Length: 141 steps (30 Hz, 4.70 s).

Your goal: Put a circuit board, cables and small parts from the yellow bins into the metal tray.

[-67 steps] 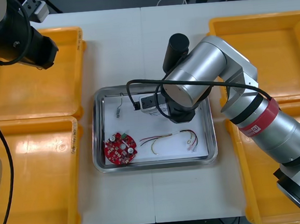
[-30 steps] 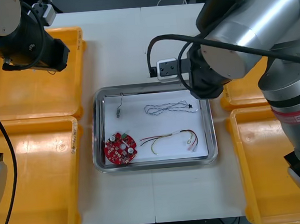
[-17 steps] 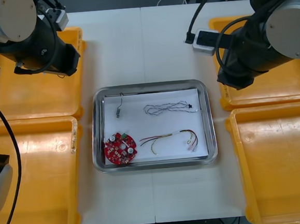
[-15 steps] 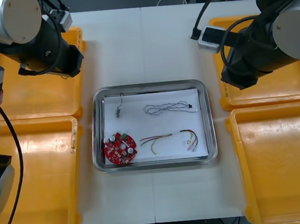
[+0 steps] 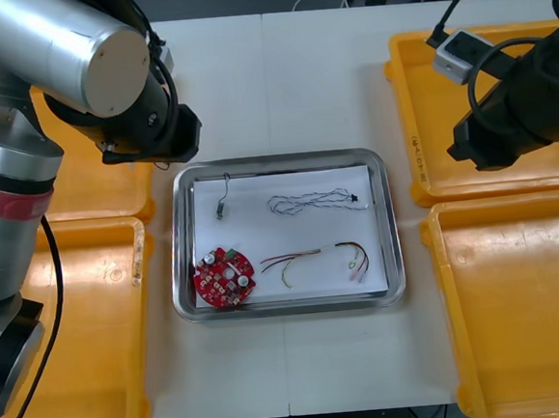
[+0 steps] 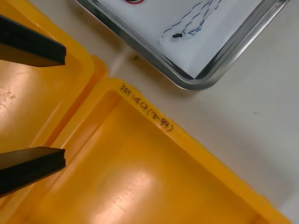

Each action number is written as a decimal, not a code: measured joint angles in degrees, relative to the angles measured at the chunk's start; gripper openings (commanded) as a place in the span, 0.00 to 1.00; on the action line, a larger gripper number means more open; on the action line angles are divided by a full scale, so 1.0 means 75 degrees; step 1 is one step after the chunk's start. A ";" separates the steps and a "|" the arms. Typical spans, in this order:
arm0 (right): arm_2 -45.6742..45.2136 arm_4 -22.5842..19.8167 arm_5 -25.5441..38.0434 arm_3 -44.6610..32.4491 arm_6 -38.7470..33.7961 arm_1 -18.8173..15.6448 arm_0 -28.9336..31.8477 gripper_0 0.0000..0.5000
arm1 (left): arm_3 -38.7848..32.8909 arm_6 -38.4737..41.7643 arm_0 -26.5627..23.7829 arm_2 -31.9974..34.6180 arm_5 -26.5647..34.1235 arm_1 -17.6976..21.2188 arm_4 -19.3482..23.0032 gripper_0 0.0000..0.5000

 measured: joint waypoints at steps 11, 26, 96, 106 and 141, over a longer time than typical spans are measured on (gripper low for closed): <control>-0.0951 -0.0857 0.0000 -0.0238 -0.1802 -0.0655 0.0651 1.00 | 0.0000 0.0881 0.0000 -0.0959 -0.0298 -0.0032 0.0125 0.00; -0.1677 -0.0893 0.0000 -0.0295 -0.3824 -0.1036 0.1639 1.00 | 0.0753 0.1686 0.0001 -0.1839 -0.1365 -0.0135 0.0098 0.00; -0.2838 0.0041 0.0001 0.0448 -0.1386 -0.0175 0.3023 1.00 | 0.1156 0.1705 0.0277 -0.2730 -0.2238 -0.0167 -0.0211 1.00; -0.2970 0.0002 0.0001 0.0939 -0.1382 -0.0172 0.3023 1.00 | 0.0184 0.1705 0.0278 -0.2022 -0.0983 -0.0167 0.0044 1.00; -0.3376 -0.0167 -0.0248 0.1376 -0.1539 -0.0157 0.3017 1.00 | -0.1024 -0.0631 0.1048 0.1773 -0.0003 0.0820 0.1211 1.00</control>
